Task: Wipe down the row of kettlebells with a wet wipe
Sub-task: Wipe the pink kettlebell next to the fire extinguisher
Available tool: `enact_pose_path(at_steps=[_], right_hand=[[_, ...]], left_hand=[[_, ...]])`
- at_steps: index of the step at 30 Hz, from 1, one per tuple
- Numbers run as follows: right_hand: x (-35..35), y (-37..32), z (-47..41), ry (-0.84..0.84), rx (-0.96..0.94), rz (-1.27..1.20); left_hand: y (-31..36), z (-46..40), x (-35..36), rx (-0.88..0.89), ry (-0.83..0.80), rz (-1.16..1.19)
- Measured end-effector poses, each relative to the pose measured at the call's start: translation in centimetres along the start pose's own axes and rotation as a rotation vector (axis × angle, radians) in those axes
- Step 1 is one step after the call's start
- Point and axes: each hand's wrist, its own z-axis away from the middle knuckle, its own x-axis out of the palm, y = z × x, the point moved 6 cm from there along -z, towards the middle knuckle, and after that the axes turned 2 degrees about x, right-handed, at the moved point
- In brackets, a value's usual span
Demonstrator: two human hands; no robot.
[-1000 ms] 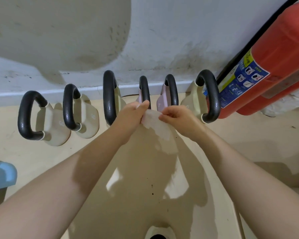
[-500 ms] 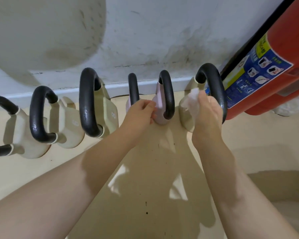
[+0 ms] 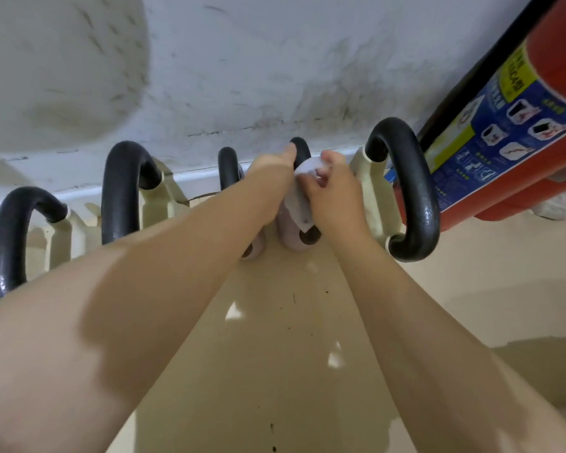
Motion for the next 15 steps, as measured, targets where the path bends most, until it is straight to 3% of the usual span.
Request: enact_pose_path(at_steps=[5, 11, 15], right_hand=[[1.5, 0.6, 0.1, -0.027, 0.09, 0.125], [1.8, -1.2, -3.3, -0.187, 0.199, 0.233], [1.9, 0.6, 0.4, -0.184, 0.127, 0.193]], left_hand=[[-0.1, -1.1, 0.2, -0.038, -0.086, -0.109], [0.0, -1.5, 0.9, -0.152, -0.164, -0.021], [-0.3, -1.8, 0.0, -0.166, -0.181, 0.046]])
